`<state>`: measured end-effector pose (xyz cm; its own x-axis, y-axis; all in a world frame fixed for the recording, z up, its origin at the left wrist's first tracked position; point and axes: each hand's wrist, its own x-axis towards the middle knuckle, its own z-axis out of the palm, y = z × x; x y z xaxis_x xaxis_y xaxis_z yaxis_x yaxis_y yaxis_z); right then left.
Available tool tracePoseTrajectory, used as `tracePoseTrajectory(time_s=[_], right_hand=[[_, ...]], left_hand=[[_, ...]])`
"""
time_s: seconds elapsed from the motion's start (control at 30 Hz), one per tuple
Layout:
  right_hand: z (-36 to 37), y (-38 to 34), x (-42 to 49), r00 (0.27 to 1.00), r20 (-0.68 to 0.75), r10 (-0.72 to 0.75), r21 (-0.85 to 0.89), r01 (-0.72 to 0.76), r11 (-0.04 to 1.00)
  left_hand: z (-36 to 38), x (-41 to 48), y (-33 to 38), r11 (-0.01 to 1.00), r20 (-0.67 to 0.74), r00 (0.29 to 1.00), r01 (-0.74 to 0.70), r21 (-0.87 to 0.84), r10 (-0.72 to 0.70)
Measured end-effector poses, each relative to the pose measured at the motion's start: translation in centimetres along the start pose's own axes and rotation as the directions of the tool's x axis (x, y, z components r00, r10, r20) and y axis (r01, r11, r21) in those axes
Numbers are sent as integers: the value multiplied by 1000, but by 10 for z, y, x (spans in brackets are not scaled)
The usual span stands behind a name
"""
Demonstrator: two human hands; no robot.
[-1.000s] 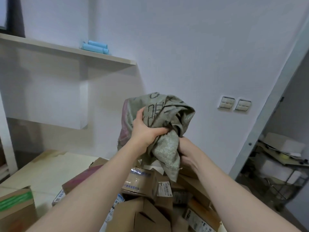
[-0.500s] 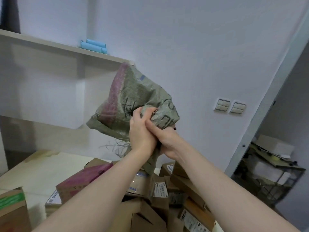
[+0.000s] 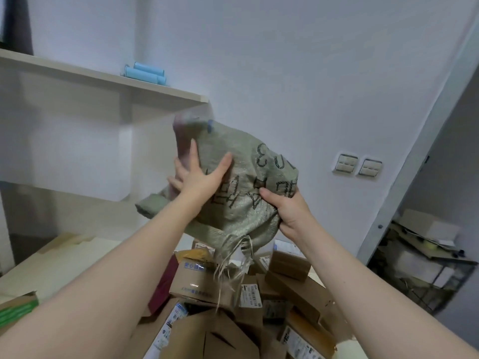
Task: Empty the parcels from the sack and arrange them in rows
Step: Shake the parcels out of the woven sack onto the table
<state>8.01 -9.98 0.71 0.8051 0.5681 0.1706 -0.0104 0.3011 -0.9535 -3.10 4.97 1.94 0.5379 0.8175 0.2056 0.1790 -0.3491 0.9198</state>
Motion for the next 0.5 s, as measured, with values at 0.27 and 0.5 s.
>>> tracePoseTrajectory(time_s=[0.27,0.5], right_hand=[[5,15,-8,979,167,116,232,-153,961],[21,28,-11,956,109,272,74,-281,957]], left_hand=[[11,-11,-42,760,348,937,205,-617,30],[17,-28,-53,577,275,959,264,-773,-70]])
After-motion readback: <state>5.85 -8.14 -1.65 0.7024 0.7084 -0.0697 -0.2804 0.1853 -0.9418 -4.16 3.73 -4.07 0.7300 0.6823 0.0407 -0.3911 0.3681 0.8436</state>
